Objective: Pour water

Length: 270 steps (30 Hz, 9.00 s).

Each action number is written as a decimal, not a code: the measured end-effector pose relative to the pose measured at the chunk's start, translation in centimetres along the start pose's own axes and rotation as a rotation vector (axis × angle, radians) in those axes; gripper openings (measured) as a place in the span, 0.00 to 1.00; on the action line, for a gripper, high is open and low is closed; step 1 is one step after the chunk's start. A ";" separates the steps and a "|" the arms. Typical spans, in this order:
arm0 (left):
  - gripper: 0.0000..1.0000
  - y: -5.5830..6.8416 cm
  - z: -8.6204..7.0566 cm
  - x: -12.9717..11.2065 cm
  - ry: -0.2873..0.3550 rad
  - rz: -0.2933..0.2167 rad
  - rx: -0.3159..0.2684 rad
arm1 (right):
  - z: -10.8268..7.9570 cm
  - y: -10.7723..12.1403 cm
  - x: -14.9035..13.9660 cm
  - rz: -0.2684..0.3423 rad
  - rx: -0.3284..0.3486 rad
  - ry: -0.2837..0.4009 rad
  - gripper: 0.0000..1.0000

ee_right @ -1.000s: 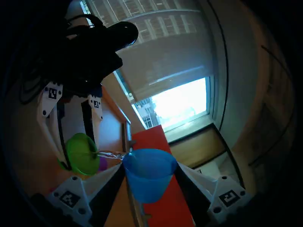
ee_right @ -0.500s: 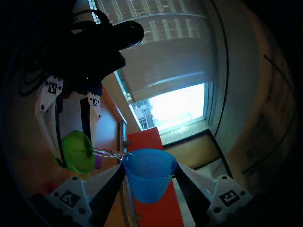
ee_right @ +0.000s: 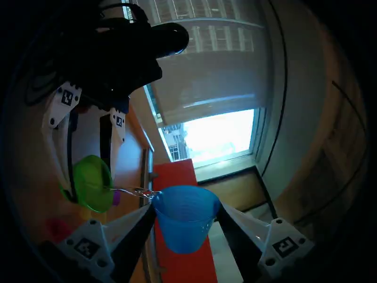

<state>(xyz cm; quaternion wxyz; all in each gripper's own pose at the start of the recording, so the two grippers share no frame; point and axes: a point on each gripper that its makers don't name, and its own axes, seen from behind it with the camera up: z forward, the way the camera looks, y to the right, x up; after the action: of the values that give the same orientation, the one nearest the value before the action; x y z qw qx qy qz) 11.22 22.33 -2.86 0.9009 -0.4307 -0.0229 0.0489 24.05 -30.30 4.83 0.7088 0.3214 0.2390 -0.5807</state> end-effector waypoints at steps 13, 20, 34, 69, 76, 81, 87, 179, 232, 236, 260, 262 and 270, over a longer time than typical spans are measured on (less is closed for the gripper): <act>0.88 0.1 0.1 0.0 0.000 -0.001 -0.003 | 0.3 0.4 -0.2 -0.060 -0.013 -0.003 0.91; 0.88 0.1 0.1 -0.1 0.000 -0.003 -0.003 | 0.5 0.8 -0.4 -0.095 -0.018 -0.005 0.91; 0.88 0.1 0.2 -0.2 0.000 -0.005 -0.002 | 0.7 1.2 -0.5 -0.144 -0.025 -0.005 0.92; 0.88 0.0 0.1 0.7 0.015 -0.003 0.009 | 0.5 1.5 0.9 -0.283 -0.034 0.023 0.91; 0.88 0.2 0.0 1.1 0.021 -0.001 0.007 | 0.3 1.5 1.1 -0.263 -0.034 0.026 0.91; 0.88 0.2 0.0 1.0 0.019 0.001 0.006 | 0.0 1.4 1.0 -0.216 -0.029 0.028 0.91; 0.88 0.3 0.0 0.8 0.011 0.003 0.006 | -0.3 0.8 0.8 -0.133 -0.018 0.031 0.91; 0.88 1.0 1.7 -12.4 -0.326 0.037 -0.057 | -3.6 -13.7 -11.0 1.182 0.312 -0.320 0.92; 0.89 1.1 2.0 -18.6 -0.446 -0.009 -0.100 | -3.0 -21.3 -15.9 1.186 0.400 -0.464 0.92; 0.89 1.1 1.9 -18.8 -0.447 -0.018 -0.104 | -3.0 -22.2 -16.1 1.192 0.409 -0.476 0.92; 0.97 0.4 0.5 -19.3 -0.469 -0.084 -0.096 | -3.1 -27.6 -18.7 1.260 0.440 -0.571 0.92; 0.97 0.4 0.3 -19.2 -0.466 -0.088 -0.096 | -3.2 -28.0 -18.9 1.265 0.442 -0.578 0.92; 0.97 0.3 -0.2 -19.1 -0.464 -0.091 -0.084 | -3.6 -28.9 -19.5 1.276 0.444 -0.593 0.92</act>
<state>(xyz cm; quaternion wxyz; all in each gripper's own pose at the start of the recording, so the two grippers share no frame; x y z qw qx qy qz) -7.74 20.30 -3.23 0.8542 -0.4434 -0.2506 0.1047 -8.15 -18.04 11.10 0.8619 0.3634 -0.3190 -0.1528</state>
